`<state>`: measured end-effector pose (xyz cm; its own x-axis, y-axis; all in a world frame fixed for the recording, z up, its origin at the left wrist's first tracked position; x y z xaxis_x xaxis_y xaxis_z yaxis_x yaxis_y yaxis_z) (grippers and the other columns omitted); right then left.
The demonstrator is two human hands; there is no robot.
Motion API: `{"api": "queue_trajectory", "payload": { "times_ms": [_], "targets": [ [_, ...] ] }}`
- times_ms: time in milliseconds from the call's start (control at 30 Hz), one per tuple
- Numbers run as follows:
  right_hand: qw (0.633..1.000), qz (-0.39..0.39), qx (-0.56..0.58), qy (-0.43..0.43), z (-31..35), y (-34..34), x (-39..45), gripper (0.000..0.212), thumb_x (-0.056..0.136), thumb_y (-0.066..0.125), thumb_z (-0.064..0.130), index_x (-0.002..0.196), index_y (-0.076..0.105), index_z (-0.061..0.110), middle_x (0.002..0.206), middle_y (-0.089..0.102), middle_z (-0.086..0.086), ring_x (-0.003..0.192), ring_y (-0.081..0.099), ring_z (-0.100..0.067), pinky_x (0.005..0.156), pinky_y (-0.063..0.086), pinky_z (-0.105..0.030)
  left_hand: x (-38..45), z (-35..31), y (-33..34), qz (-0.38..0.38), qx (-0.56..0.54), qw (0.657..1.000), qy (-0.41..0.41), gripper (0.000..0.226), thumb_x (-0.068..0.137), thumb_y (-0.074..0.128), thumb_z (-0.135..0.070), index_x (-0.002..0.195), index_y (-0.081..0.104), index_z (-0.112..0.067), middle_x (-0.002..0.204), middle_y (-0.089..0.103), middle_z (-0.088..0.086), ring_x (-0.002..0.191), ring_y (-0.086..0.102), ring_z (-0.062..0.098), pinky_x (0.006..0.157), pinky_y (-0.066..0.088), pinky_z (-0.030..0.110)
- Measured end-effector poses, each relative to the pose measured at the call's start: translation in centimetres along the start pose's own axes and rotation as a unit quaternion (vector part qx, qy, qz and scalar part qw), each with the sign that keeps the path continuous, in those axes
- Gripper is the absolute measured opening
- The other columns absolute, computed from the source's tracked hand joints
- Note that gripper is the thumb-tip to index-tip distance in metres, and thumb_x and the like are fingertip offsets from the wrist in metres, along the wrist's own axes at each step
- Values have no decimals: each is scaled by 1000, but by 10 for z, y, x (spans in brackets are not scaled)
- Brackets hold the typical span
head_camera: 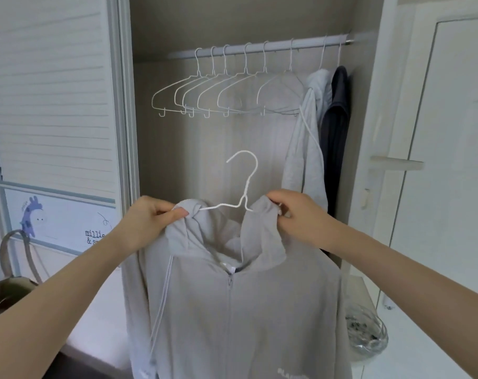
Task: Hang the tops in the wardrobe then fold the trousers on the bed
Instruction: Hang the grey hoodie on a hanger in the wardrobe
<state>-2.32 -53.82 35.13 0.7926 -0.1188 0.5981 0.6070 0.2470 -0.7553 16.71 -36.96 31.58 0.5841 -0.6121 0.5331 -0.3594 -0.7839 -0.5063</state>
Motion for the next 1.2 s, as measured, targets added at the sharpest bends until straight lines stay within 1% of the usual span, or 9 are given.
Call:
{"api": "queue_trajectory", "payload": {
  "times_ms": [100,200,267,400,533,633,800,1000,1200],
  "targets": [
    [986,119,49,105,-24,11,-12,30,91,59,27,118,48,24,94,64,-2,75,60,-13,69,50,-24,6,9,-13,-36,-59,997,-23,51,92,65,-29,69,55,15,70,45,8,69,36,19,68,30,32],
    [964,164,98,184,-40,12,-29,19,92,60,32,87,61,14,71,59,0,62,53,-9,54,43,-16,11,19,-24,-65,-72,994,-44,48,91,66,-30,84,63,17,76,53,10,73,43,20,72,35,32],
    [956,136,141,216,-43,6,-32,26,92,60,28,76,64,8,73,64,-4,70,61,-12,64,50,-17,16,19,-23,-70,-73,994,-50,36,91,67,-29,87,71,7,76,62,13,74,51,19,73,39,30],
    [885,56,349,302,-52,-9,-42,28,81,61,10,103,68,-6,108,68,-24,104,65,-36,98,49,-45,21,19,-34,-98,-41,992,-76,18,87,70,-38,102,72,-28,95,68,-19,92,61,0,79,42,20],
    [819,10,471,328,-45,-26,-48,13,75,50,16,76,59,7,80,55,-17,73,54,-28,75,45,-33,23,9,-33,-80,-7,994,-77,41,86,69,-41,124,63,-26,115,63,-15,110,58,12,89,41,25],
    [807,-45,475,347,-44,-41,-42,14,86,51,14,82,63,7,74,59,-11,66,56,-22,67,48,-31,23,-13,0,-18,40,997,-62,55,88,68,-39,138,52,-23,124,52,-14,117,52,13,97,40,29],
    [799,-86,474,359,-33,-47,-16,20,92,51,6,101,66,-3,81,66,-13,73,62,-22,75,53,-34,17,-73,73,56,-64,996,-17,47,93,64,-20,139,52,-19,132,55,-8,103,55,-5,75,37,-5],
    [769,-143,490,385,-42,-44,19,17,95,46,7,91,63,4,79,58,-11,78,57,-25,89,49,-38,-4,-148,129,164,-195,964,70,45,91,53,-52,134,50,-40,127,60,-28,115,54,-13,89,41,3],
    [782,-202,463,365,-48,-57,55,35,102,36,12,128,48,-8,103,60,-15,92,59,-30,96,42,-37,14,-159,129,199,-263,938,104,58,81,67,-50,131,39,-48,121,52,-46,115,54,-13,85,43,3]
  ]
}}
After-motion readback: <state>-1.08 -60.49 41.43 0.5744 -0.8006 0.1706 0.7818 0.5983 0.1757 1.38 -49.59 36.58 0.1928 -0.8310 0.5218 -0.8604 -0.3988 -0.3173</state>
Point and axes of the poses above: each hand's wrist, its own x-axis towards the middle knuckle, its own y-axis out of the palm, z = x × y, the point moved 10 cm from there along x, towards the middle knuckle
